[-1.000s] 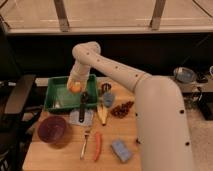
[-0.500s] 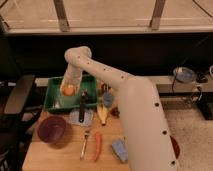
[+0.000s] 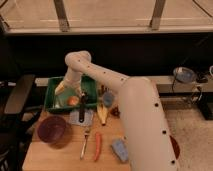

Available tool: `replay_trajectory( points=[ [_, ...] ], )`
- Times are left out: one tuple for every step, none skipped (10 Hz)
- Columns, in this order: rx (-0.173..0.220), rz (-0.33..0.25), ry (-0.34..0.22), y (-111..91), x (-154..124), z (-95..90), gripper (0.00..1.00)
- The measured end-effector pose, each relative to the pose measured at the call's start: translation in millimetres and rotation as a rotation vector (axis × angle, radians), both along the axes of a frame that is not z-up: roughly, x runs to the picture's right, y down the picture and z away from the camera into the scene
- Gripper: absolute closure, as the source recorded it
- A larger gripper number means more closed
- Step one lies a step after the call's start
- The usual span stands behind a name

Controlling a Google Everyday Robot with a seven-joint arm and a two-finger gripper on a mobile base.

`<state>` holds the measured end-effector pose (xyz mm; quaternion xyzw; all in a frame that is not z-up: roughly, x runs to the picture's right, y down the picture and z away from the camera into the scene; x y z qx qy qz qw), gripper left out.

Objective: Place apple in tray

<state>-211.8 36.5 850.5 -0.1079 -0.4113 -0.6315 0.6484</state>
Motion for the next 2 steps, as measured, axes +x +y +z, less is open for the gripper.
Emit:
replay_trajectory(
  points=[
    [0.007, 0.013, -0.004, -0.9, 2.4, -7.6, 0.20],
    [0.008, 0.017, -0.004, -0.8, 4.8, -9.4, 0.20]
  ],
)
